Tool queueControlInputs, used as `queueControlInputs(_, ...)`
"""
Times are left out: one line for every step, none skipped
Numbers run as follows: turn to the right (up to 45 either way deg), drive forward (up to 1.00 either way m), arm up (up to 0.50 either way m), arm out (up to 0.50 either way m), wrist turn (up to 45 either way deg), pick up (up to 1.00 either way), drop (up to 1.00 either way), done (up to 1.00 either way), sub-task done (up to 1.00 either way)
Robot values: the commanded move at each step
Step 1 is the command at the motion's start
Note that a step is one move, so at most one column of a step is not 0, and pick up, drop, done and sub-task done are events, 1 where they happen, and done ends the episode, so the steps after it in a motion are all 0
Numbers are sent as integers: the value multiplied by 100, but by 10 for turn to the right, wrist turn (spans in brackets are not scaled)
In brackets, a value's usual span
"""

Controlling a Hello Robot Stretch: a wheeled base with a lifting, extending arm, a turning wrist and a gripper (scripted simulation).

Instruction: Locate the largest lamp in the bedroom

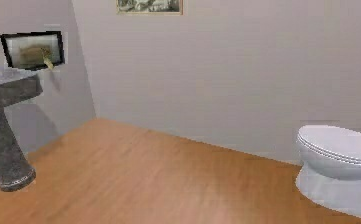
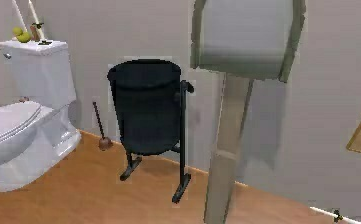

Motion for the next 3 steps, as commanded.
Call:
queueControlInputs(-450, 0, 0, 0, 0, 0, 0, 0, 0)
queueControlInputs(-420, 0, 0, 0, 0, 0, 0, 0, 0)
queueControlInputs(0, 70, 0, 0, 0, 0, 0, 0, 0)
